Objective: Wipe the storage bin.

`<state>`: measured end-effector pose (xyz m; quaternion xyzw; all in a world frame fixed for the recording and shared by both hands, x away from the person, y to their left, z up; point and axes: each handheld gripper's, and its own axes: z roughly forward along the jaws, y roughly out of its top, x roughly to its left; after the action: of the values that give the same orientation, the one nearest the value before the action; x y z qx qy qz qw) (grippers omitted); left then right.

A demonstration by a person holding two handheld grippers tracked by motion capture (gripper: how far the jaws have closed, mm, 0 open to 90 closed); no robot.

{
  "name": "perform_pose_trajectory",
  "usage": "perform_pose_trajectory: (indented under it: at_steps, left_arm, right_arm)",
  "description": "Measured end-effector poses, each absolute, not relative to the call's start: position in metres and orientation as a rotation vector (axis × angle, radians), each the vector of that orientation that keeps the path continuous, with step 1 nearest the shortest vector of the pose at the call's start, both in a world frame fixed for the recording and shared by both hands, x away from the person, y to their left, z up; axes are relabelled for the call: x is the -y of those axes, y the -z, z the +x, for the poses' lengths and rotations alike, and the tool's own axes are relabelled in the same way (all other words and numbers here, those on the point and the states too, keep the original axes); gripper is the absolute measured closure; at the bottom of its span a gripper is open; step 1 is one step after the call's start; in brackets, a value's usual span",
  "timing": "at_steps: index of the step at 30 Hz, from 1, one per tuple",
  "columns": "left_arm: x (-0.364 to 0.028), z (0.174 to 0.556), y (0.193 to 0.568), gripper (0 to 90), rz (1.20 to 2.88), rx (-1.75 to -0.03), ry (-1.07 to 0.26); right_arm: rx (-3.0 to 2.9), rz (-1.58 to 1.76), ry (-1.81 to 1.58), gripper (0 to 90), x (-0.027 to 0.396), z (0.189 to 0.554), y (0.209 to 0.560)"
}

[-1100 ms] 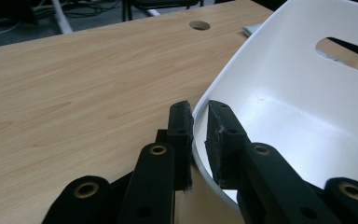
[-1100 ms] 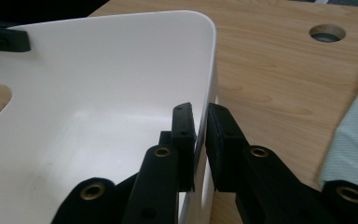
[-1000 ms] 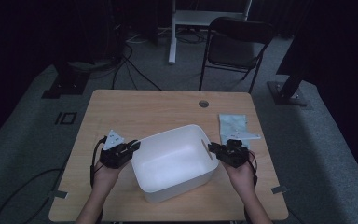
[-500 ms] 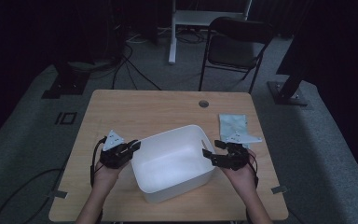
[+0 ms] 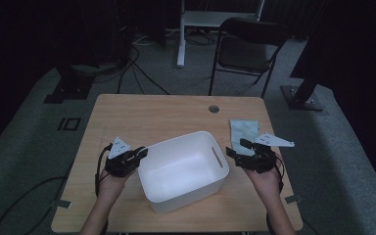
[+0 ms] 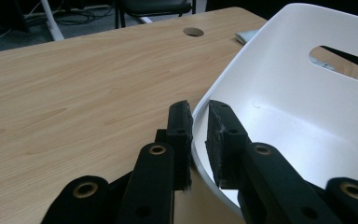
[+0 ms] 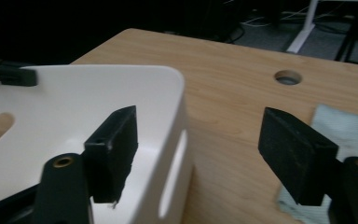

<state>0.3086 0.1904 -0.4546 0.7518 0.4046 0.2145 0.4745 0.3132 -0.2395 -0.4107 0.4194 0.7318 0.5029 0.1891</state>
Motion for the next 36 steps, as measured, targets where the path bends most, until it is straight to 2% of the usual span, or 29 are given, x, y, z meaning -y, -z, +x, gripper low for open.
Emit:
perform_pose_trajectory:
  at_steps: [10,19,36]
  left_arm:
    - [-0.191,0.309,0.455,80.1,1.835,-0.99,-0.522]
    - [-0.19,0.309,0.455,80.0,1.834,-0.991,-0.523]
    - [-0.191,0.309,0.455,80.1,1.834,-0.991,-0.521]
  right_arm:
    - [-1.997,1.242,-1.305,28.3,0.263,0.341,0.425]
    - [-1.933,1.423,-1.2,30.3,0.287,0.394,0.456]
    - [-1.884,1.588,-1.08,25.5,0.29,0.473,0.497]
